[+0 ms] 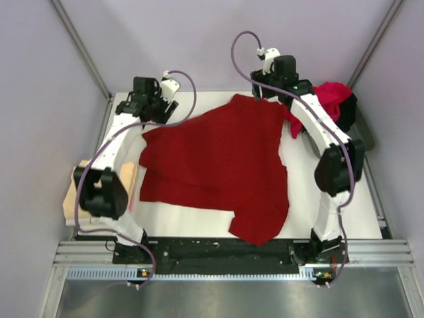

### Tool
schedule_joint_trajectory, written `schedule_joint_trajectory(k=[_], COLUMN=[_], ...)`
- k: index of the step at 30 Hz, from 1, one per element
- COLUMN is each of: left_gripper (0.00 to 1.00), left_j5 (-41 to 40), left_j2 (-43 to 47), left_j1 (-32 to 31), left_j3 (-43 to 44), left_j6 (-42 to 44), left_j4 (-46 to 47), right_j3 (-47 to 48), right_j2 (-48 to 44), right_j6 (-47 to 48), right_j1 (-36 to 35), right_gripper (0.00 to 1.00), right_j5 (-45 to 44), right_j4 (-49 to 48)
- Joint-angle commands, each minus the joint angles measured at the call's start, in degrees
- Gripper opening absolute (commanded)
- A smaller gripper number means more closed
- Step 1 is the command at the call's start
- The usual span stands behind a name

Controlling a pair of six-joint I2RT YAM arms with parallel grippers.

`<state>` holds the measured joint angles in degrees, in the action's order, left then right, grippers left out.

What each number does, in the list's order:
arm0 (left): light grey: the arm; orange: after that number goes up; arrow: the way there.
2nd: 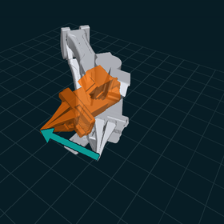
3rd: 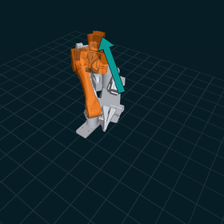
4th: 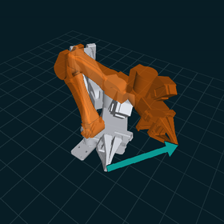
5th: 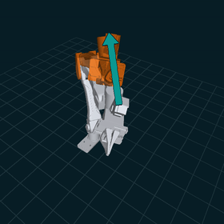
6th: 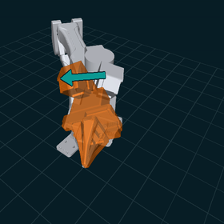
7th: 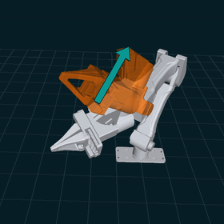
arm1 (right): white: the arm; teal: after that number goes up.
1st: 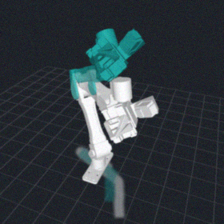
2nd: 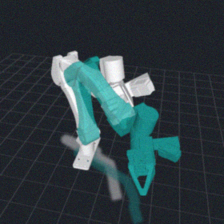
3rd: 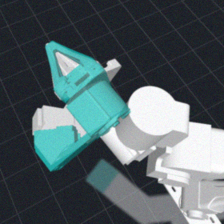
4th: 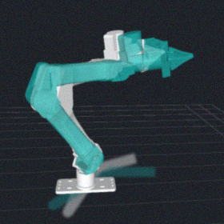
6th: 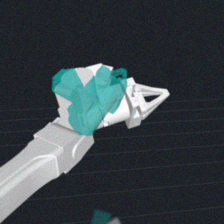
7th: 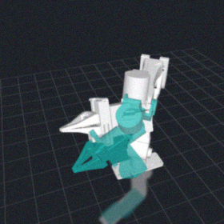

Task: Fold and stack the t-shirts
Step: Flatten out the tshirt

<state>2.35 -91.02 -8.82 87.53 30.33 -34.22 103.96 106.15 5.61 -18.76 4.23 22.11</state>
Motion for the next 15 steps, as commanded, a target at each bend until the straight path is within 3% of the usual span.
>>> schedule_joint_trajectory(k=[1,4,9,12,15], left_gripper=[0.73,0.73,0.68,0.63,0.65], left_j5=[-9.55,-7.29,1.95,0.83,-1.73], left_j2=[-9.15,-7.26,7.58,16.2,23.67], left_j1=[0.03,0.03,-0.23,-0.15,-0.15], left_j3=[12.38,10.93,-10.23,-23.67,-37.74], left_j6=[-2.47,-0.98,11.39,21.59,29.24], left_j4=[2.69,-1.46,-2.6,-5.68,-5.16], right_j3=[18.0,13.24,-15.99,-31.4,-42.93], right_j2=[8.62,5.59,-13.29,-23.59,-31.07], right_j6=[-4.29,-5.17,-13.59,-19.12,-24.92], right_j1=[2.24,2.15,-0.47,-2.76,-4.96], right_gripper=[0.68,0.68,0.67,0.66,0.63], right_j5=[-8.26,-9.41,-13.63,-13.64,-11.27], right_j4=[12.56,17.35,17.35,18.05,20.42])
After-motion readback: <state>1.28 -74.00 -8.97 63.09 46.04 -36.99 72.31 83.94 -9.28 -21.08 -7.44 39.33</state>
